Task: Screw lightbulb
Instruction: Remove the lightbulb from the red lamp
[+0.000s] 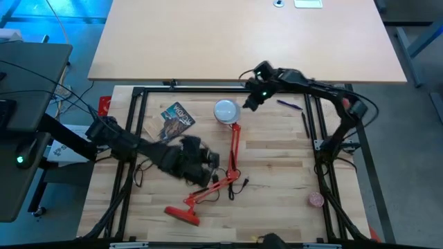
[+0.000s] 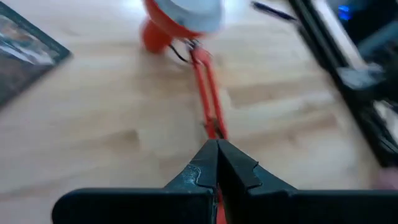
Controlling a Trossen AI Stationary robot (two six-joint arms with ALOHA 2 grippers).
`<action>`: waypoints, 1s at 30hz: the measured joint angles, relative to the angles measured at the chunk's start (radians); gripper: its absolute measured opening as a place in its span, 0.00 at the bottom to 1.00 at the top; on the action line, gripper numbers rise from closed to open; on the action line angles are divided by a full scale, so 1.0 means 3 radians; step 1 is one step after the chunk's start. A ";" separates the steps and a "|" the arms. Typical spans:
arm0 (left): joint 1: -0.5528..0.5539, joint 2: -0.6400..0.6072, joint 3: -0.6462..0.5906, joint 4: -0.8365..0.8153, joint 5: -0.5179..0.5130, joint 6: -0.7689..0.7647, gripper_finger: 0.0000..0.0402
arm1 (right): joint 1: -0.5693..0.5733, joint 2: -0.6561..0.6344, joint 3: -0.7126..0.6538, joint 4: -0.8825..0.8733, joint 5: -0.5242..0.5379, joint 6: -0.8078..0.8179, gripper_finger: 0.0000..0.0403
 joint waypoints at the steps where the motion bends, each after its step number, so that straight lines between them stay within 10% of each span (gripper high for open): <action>1: 0.0089 -0.0003 0.0000 -0.0047 0.0006 0.0024 0.00 | -0.0008 -0.0098 0.0000 0.0003 0.0010 -0.0114 0.00; 11: 0.1762 -0.0419 -0.0001 0.0516 0.1592 0.2921 0.00 | 0.0349 -0.0401 0.0872 -0.0680 0.0580 -0.2208 0.00; 23: 0.3333 -0.0196 0.0003 0.0934 0.3685 0.3718 0.00 | 0.0781 0.0079 0.1384 -0.1079 0.1404 -0.3857 0.00; 30: 0.3578 -0.0056 0.0003 0.1018 0.3749 0.4230 0.00 | 0.0970 0.0343 0.1596 -0.1076 0.1574 -0.3619 0.00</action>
